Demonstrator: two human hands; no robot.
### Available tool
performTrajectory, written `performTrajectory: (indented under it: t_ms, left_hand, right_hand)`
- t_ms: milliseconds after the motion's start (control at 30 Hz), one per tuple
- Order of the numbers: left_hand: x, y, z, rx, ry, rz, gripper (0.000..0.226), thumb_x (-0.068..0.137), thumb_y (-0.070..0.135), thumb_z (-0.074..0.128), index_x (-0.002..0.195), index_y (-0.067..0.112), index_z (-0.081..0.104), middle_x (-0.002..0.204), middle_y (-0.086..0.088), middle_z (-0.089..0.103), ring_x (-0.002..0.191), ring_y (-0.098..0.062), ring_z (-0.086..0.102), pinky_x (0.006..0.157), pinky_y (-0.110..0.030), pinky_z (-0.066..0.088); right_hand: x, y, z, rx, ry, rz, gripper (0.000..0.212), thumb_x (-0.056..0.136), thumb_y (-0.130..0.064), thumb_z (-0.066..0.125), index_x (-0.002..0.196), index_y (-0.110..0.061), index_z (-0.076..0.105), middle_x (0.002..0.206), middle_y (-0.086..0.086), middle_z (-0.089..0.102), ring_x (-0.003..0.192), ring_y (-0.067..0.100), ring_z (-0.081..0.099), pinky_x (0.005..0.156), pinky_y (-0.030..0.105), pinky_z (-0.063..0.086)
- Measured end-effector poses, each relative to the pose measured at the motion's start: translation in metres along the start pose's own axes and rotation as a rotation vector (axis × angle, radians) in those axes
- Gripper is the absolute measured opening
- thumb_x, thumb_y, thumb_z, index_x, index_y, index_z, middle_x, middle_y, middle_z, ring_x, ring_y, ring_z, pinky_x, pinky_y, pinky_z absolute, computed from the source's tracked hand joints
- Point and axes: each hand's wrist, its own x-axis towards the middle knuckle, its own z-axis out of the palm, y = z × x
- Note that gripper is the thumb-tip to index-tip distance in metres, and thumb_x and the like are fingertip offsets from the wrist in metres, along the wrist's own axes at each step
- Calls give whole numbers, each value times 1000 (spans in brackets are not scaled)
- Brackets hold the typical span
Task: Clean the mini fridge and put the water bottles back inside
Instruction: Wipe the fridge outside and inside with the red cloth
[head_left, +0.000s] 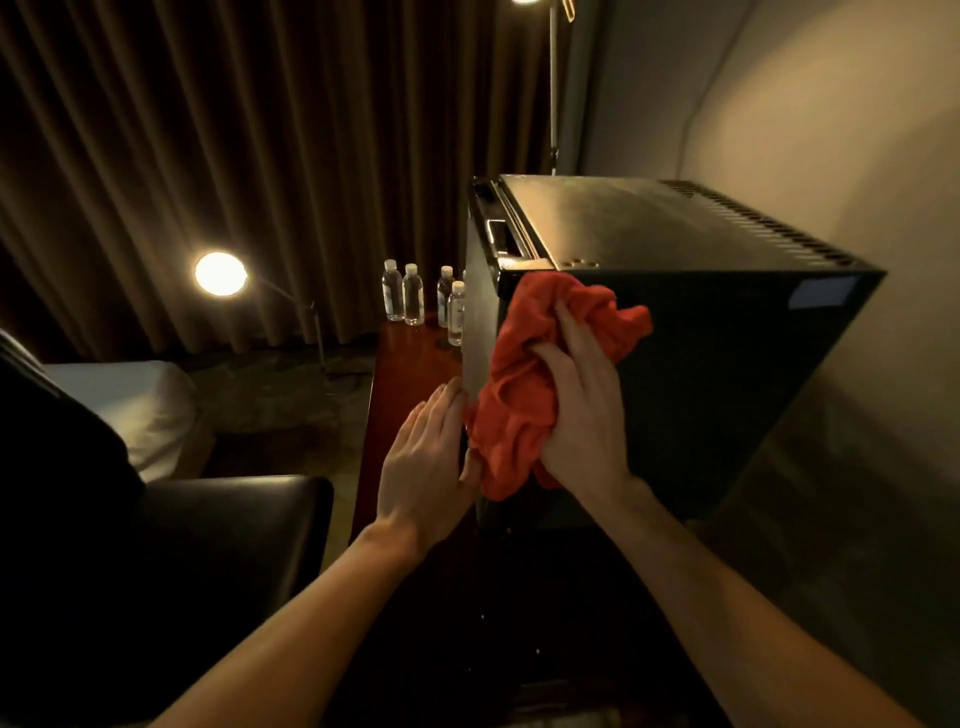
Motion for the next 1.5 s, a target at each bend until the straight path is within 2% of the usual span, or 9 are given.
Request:
performTrajectory:
  t_ms: [167, 367, 500, 833, 933, 1033, 1300, 1433, 1500]
  left_hand:
    - [15, -18, -6, -32, 5, 18, 67, 99, 44, 48, 154, 17, 22, 159, -3, 28, 146, -14, 21, 119, -31, 11]
    - [11, -47, -2, -90, -48, 124, 64, 96, 33, 47, 153, 14, 25, 158, -3, 28, 147, -13, 19, 120, -30, 8]
    - [3, -62, 13, -116, -95, 158, 63, 98, 35, 46, 153, 13, 24, 158, -4, 29, 147, -12, 18, 121, -33, 11]
    - [-48, -92, 88, -46, -259, 180, 68, 96, 37, 46, 154, 17, 18, 161, -1, 19, 145, -5, 4, 122, -32, 7]
    - [-62, -98, 108, -49, -294, 164, 65, 99, 38, 44, 154, 18, 16, 161, 0, 18, 145, -5, 3, 122, -35, 9]
    - [-72, -106, 125, -8, -334, 161, 67, 98, 40, 43, 154, 19, 14, 162, 0, 14, 144, -4, -1, 121, -32, 2]
    - [-86, -117, 130, 29, -387, 120, 71, 98, 40, 47, 155, 19, 11, 163, 1, 9, 141, -2, -7, 116, -26, -8]
    - [-79, -102, 113, 4, -375, 148, 70, 97, 39, 48, 155, 19, 14, 163, 1, 13, 146, -6, 1, 118, -27, -4]
    - [-67, -95, 100, -3, -349, 158, 71, 95, 35, 51, 155, 18, 17, 162, 1, 17, 148, -9, 9, 118, -26, -3]
  right_hand:
    - [30, -18, 23, -190, -138, 83, 85, 87, -52, 52, 155, -28, 7, 162, 2, 13, 149, 18, 6, 117, 56, 16]
    - [-20, -17, 66, -449, -244, 46, 60, 84, -44, 59, 139, -23, 48, 158, 0, 27, 145, 20, 22, 114, 50, 14]
    - [-51, -16, 86, -395, -276, 117, 58, 87, -39, 55, 140, -19, 46, 158, 3, 29, 144, 23, 25, 112, 54, 29]
    - [-158, -4, 135, -261, -488, 257, 64, 77, -15, 79, 136, -15, 54, 154, 7, 36, 140, 27, 36, 111, 44, 33]
    - [-202, 2, 158, -220, -698, 338, 58, 88, -14, 67, 142, -20, 47, 153, 6, 38, 141, 27, 35, 114, 40, 24]
    - [-229, 6, 177, -226, -889, 446, 48, 97, -20, 53, 141, -31, 39, 138, 2, 51, 126, 24, 51, 102, 37, 40]
    - [-220, 13, 181, -133, -822, 445, 35, 96, -17, 53, 131, -26, 54, 134, -3, 56, 124, 21, 54, 102, 33, 42]
    - [-202, 10, 150, -146, -767, 410, 46, 98, -15, 51, 143, -21, 43, 155, 2, 34, 143, 20, 29, 115, 35, 25]
    - [-176, 10, 125, -157, -666, 376, 48, 98, -17, 48, 145, -19, 41, 159, 3, 24, 147, 20, 20, 115, 40, 26]
